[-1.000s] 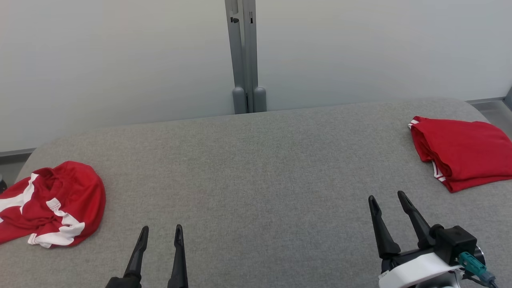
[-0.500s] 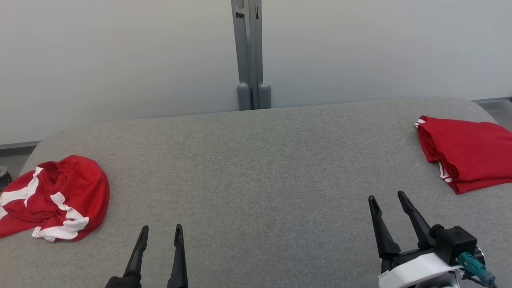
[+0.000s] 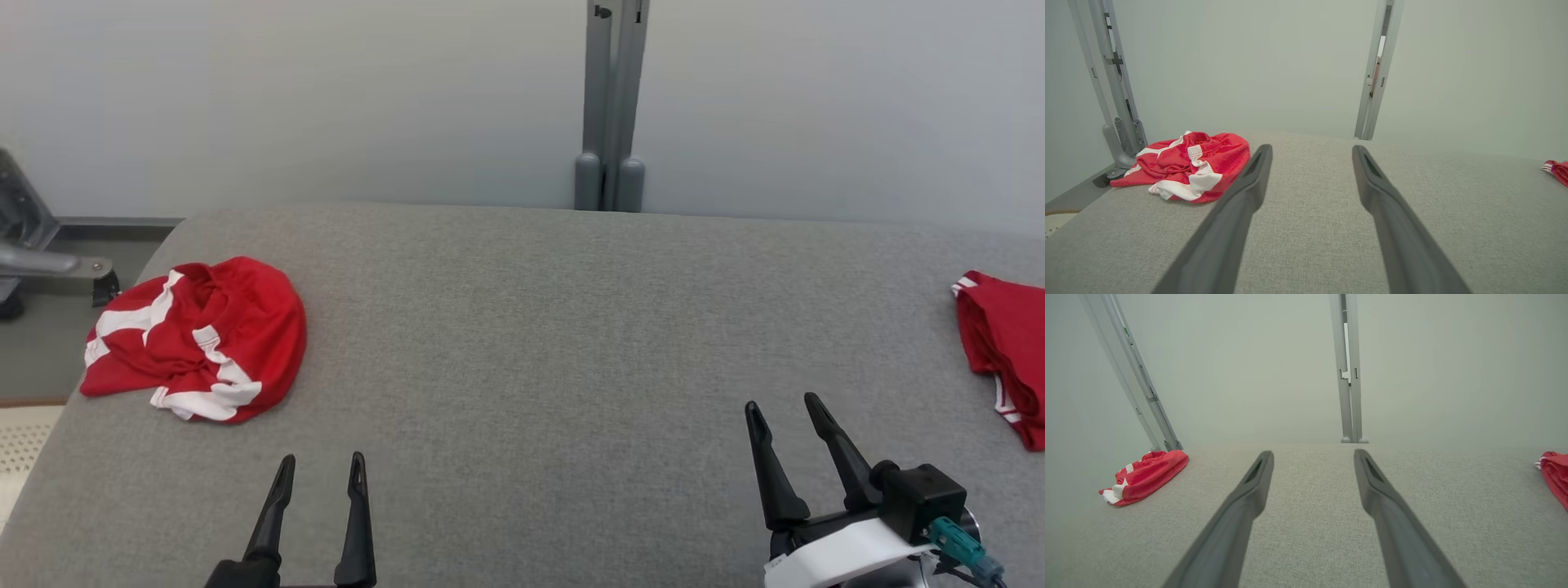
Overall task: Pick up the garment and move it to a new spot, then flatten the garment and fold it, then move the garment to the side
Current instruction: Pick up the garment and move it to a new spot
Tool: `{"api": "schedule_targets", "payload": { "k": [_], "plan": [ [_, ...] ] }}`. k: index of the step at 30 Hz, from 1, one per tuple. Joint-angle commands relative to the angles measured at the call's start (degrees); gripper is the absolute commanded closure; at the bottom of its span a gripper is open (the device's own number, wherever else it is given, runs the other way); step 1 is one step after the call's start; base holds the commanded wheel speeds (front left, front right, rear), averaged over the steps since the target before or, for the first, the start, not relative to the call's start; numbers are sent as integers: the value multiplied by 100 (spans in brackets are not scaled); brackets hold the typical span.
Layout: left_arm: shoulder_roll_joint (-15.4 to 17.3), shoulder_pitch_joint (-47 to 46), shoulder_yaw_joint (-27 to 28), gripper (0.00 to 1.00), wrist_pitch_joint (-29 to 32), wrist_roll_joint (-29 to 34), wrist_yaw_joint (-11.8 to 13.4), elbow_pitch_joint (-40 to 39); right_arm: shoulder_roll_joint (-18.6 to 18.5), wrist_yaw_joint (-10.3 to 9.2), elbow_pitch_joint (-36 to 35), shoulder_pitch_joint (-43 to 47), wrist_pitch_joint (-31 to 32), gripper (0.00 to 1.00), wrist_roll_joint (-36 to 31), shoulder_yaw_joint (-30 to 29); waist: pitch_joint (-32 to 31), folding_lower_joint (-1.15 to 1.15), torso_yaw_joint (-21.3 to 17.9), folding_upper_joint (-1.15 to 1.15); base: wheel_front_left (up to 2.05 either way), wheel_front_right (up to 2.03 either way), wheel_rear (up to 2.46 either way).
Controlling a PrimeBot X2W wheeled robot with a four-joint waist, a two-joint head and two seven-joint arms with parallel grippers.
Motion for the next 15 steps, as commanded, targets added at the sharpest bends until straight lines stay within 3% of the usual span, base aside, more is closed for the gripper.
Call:
{"api": "schedule_targets", "payload": {
  "k": [1,9,15],
  "plan": [
    [7,-60,36,0,-3,42,-26,-3,10,-9,8,7,-16,0,5,3,109,0,442,0,0,0,0],
    [7,-59,142,0,-3,91,-81,-15,60,-9,23,-129,-16,0,-26,-22,198,0,1019,0,0,0,0],
    [7,-29,165,0,-3,77,-79,-43,84,-9,56,-154,-16,0,-39,-7,220,0,1216,0,0,0,0]
  ]
}}
